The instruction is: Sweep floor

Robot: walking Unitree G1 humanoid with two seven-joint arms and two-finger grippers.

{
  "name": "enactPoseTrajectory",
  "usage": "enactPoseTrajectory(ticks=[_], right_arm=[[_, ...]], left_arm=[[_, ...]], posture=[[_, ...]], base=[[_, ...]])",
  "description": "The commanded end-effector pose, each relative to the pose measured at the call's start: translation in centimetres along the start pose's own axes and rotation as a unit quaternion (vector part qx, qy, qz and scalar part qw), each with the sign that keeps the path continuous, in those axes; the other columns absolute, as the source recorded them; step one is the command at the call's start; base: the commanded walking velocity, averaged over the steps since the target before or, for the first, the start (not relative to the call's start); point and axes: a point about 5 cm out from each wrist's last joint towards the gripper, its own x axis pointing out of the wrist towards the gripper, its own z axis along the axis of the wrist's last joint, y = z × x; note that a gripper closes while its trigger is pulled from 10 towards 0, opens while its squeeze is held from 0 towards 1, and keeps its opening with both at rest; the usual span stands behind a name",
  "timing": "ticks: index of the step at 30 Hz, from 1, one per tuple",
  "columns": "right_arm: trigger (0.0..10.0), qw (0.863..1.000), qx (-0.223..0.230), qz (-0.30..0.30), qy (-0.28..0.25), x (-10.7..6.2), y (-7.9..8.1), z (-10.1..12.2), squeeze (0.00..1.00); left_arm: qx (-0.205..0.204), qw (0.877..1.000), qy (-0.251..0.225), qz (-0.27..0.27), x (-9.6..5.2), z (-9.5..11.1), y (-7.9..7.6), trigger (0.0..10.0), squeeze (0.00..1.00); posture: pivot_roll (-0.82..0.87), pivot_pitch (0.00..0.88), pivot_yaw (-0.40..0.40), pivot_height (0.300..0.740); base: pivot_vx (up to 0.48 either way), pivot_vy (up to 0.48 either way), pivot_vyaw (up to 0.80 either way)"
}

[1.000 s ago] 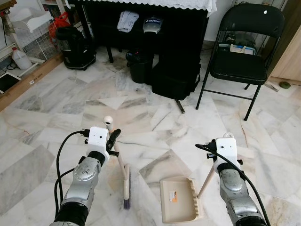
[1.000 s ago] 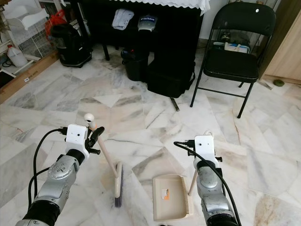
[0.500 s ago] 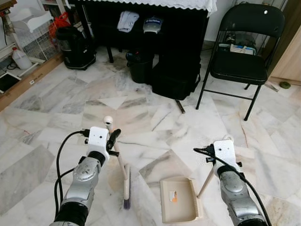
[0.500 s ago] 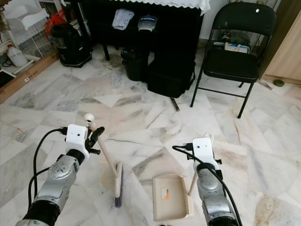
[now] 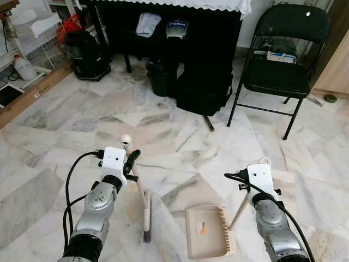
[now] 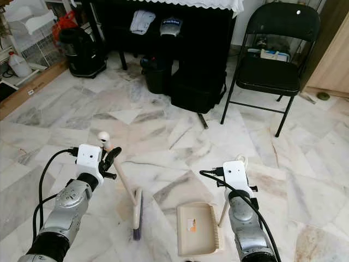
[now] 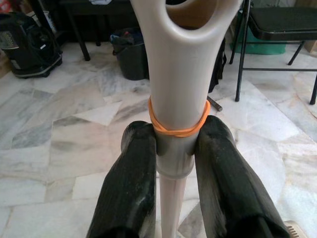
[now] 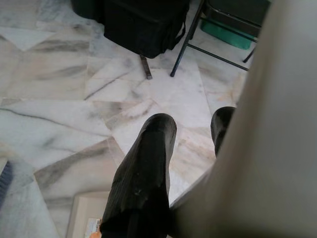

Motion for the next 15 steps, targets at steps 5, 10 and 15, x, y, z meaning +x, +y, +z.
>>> enactPoseTrajectory(ticks=[5, 10, 15], right_arm=[[0.0, 1.0, -0.006, 0.006, -0.009, -0.2, 0.14, 0.24, 0.0], [0.0, 1.0, -0.003, 0.008, -0.007, -0.21, 0.26, 0.23, 0.0], [0.0, 1.0, 0.001, 0.006, -0.006, -0.21, 0.3, 0.22, 0.0]], left_arm=[[0.006, 1.0, -0.005, 0.002, 0.11, 0.51, 0.42, 10.0, 0.0], [0.006, 1.0, -0.006, 0.002, 0.12, 0.53, 0.43, 10.0, 0.0], [0.007, 1.0, -0.006, 0.002, 0.1, 0.51, 0.41, 10.0, 0.0]], posture=[[-0.02, 0.113, 0.026, 0.74], [-0.02, 0.111, 0.027, 0.74], [-0.02, 0.11, 0.027, 0.74]], base=[[0.0, 0.0, 0.0], [0.0, 0.0, 0.0], [0.0, 0.0, 0.0]])
